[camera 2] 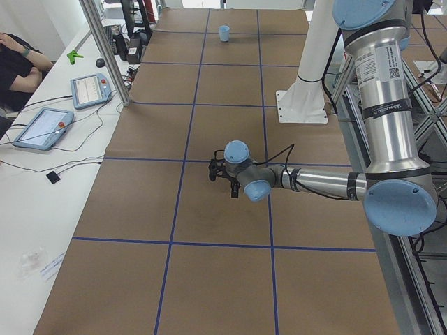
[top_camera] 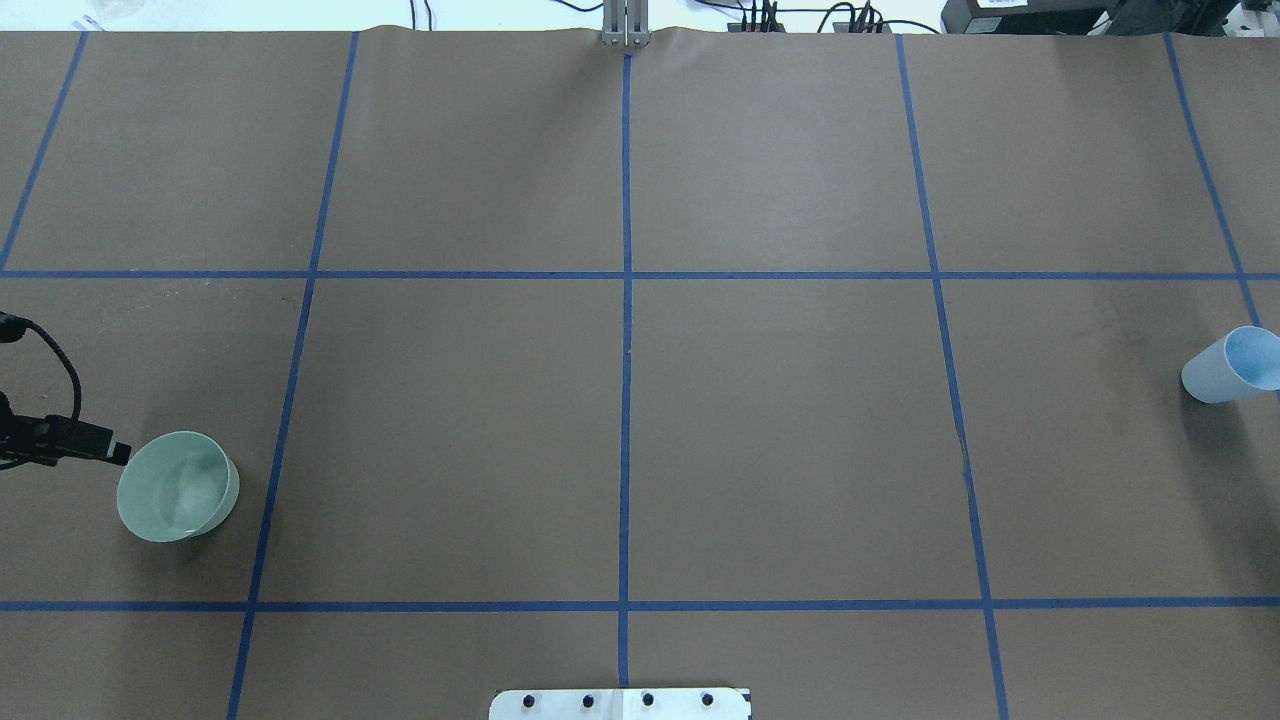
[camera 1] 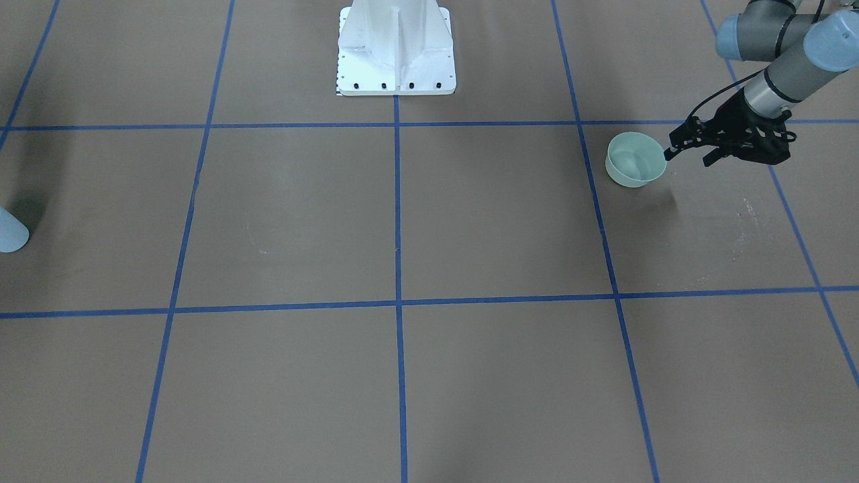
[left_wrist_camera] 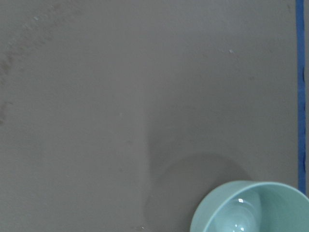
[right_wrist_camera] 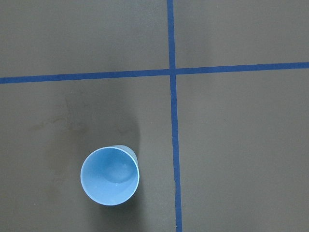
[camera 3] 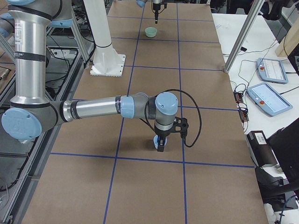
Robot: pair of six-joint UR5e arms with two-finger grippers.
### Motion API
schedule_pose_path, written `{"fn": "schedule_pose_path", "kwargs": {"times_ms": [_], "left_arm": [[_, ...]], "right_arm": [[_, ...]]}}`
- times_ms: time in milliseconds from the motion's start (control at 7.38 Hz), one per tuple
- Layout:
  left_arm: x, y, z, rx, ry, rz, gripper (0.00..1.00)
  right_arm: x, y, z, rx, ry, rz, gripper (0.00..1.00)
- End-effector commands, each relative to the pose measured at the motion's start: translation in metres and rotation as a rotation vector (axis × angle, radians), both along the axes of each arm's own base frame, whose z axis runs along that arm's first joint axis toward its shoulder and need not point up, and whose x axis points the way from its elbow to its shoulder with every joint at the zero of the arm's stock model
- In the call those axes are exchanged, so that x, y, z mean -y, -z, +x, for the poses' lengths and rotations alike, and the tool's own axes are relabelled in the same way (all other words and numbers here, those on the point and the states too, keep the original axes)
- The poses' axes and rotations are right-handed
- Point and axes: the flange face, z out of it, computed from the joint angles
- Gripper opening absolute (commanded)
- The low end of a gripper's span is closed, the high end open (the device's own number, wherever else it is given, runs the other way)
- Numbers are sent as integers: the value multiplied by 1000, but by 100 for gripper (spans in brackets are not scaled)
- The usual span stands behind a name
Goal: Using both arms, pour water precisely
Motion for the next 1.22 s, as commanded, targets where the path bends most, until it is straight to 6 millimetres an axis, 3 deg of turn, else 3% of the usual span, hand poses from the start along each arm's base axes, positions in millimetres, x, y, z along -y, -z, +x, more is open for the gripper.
{"fn": "schedule_pose_path", "kwargs": {"times_ms": [0, 407, 542, 814, 1085], "left_arm": [[-7, 3, 10, -5, -29, 5, 92], [-12, 3, 22, -4, -58, 3, 87], [-15, 1, 27, -2, -71, 0, 81], [-15, -2, 34, 2, -82, -5, 56], [-14, -5, 34, 7, -81, -8, 14]], "right_arm": [[0, -2, 0, -2, 0, -5, 100], [0, -4, 0, -2, 1, -8, 100], [0, -5, 0, -2, 2, -9, 100], [0, -6, 0, -3, 4, -8, 100], [0, -6, 0, -3, 4, -6, 100]]}}
